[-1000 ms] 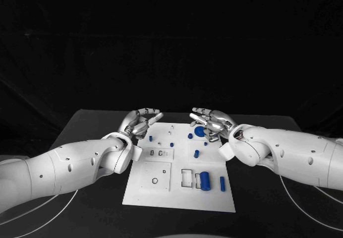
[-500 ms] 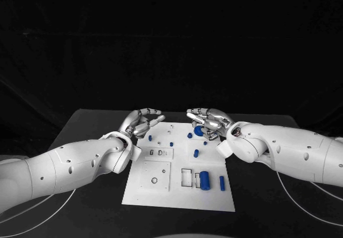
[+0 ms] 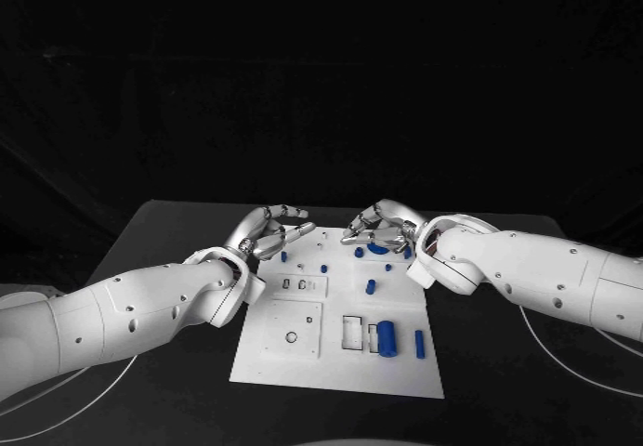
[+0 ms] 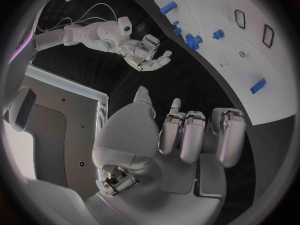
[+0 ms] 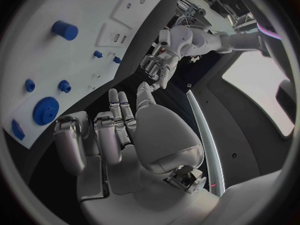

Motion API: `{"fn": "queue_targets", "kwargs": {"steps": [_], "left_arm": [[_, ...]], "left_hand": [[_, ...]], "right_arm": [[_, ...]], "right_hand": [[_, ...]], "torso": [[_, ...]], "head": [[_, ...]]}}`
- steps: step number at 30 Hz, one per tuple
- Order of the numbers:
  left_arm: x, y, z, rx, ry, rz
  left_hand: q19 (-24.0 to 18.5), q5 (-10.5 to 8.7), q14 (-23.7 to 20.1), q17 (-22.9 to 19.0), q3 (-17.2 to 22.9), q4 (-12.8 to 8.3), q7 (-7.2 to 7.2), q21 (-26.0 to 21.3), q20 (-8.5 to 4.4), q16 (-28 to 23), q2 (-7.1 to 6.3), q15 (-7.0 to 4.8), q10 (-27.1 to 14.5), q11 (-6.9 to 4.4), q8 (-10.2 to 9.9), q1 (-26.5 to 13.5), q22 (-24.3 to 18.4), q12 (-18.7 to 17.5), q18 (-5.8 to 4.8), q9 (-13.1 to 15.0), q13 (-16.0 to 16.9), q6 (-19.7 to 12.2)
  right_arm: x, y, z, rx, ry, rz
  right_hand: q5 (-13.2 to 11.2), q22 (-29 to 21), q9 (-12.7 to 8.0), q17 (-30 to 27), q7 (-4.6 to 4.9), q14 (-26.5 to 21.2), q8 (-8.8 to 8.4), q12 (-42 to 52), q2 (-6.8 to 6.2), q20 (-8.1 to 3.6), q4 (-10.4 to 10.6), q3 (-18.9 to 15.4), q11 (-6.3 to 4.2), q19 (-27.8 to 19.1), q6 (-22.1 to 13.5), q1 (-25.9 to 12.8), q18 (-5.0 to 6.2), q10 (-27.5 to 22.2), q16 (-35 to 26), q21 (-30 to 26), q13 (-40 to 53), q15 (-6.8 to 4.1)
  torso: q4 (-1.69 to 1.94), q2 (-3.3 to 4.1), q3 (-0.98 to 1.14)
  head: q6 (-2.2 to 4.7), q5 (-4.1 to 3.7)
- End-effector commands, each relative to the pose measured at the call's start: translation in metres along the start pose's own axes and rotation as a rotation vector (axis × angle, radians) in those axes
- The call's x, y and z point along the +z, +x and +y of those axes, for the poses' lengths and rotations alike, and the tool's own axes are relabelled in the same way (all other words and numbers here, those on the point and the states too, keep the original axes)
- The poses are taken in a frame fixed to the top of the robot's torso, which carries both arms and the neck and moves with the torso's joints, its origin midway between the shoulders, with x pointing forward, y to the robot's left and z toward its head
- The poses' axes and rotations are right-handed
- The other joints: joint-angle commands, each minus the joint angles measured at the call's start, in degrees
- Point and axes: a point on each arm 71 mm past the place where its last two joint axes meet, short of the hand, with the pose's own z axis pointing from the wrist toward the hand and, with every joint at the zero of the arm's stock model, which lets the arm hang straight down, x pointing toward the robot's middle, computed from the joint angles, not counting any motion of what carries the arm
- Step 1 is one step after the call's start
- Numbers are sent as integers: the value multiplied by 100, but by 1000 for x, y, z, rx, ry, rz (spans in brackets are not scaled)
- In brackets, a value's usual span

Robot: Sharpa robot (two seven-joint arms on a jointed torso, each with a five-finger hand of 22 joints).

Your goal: Assemble the parts on the task board

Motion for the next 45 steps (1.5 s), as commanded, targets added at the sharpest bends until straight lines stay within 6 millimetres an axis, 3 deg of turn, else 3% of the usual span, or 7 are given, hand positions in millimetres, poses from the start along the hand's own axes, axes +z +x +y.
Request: {"fn": "queue_targets", "kwargs": {"steps": [1, 10, 23, 29, 34, 39, 45], "left_arm": [[0, 3, -4, 48, 41, 30], [1, 2, -4, 70, 52, 26], [2, 2, -4, 76, 60, 21], [2, 1, -4, 79, 63, 17], [2, 0, -4, 80, 64, 16], [2, 1, -4, 79, 67, 17], [2, 1, -5, 78, 70, 17]], "left_hand": [[632, 15, 606, 1508, 7, -8, 320, 14, 17, 14, 30, 1, 616, 3, -20, 14, 1506, 14, -41, 5, 1507, 41], [632, 16, 606, 1508, 10, -12, 309, 14, 20, 14, 51, -10, 616, -9, -32, 48, 1506, 14, -41, 4, 1507, 89], [632, 15, 606, 1508, -72, -8, 267, 14, 12, 14, 112, -71, 616, -69, -227, 157, 1506, 14, -41, -14, 1507, 207], [623, 18, 606, 1508, -71, -11, 257, 13, 4, 14, 158, -83, 616, -80, -261, 197, 1501, 14, -40, -12, 1507, 234], [608, 20, 606, 1508, -68, -10, 254, 11, 1, 14, 179, -87, 616, -84, -270, 214, 1492, 14, -37, -12, 1507, 246], [603, 20, 606, 1508, -62, -12, 251, 10, -2, 14, 206, -91, 616, -88, -281, 235, 1489, 14, -36, -11, 1507, 256], [598, 22, 606, 1508, -59, -11, 250, 9, -4, 14, 220, -93, 616, -90, -289, 247, 1487, 14, -35, -12, 1507, 259]], "right_arm": [[4, -3, 4, -321, -17, -22], [11, -6, 9, -588, -1, -51], [18, -10, 4, -748, 98, -57], [22, -9, -1, -764, 127, -34], [26, -2, -3, -778, 136, -11], [28, 3, -5, -784, 147, 6], [30, 7, -7, -788, 157, 30]], "right_hand": [[-11, 1506, -63, 1506, -49, 607, -183, -354, -42, -30, -166, 97, -14, 607, 118, 188, -37, 151, 21, 20, -285, -42], [-30, 1506, -256, 1506, -272, 607, -682, -881, -179, 62, -443, 281, 93, 607, 31, 472, -37, 462, 21, 20, -712, 67], [-45, 1506, -273, 1506, -339, 607, -783, -1153, -115, 68, -508, 406, 76, 607, 293, 542, -37, 690, 21, 20, -781, 62], [-48, 1506, -289, 1506, -447, 607, -859, -1276, -84, 38, -500, 436, 22, 607, 345, 534, -37, 784, 21, 20, -782, 21], [-49, 1506, -303, 1506, -458, 607, -949, -1403, -74, -11, -502, 458, -22, 607, 329, 542, -37, 816, 21, 20, -785, -30], [-51, 1506, -305, 1506, -453, 607, -1011, -1515, -73, -34, -501, 469, -31, 607, 318, 542, -37, 783, 21, 20, -785, -49], [-51, 1506, -303, 1506, -451, 607, -1023, -1545, -72, -42, -500, 472, -37, 607, 325, 541, -37, 776, 21, 20, -785, -58]], "torso": [[44, 50, -15], [41, 62, -23], [48, 45, -16], [61, 43, -24], [47, 46, -17], [68, 38, -29], [64, 35, -32]], "head": [[10, -29], [-4, -70], [-55, -154], [-64, -209], [-79, -198], [-100, -205], [-56, -261]]}}
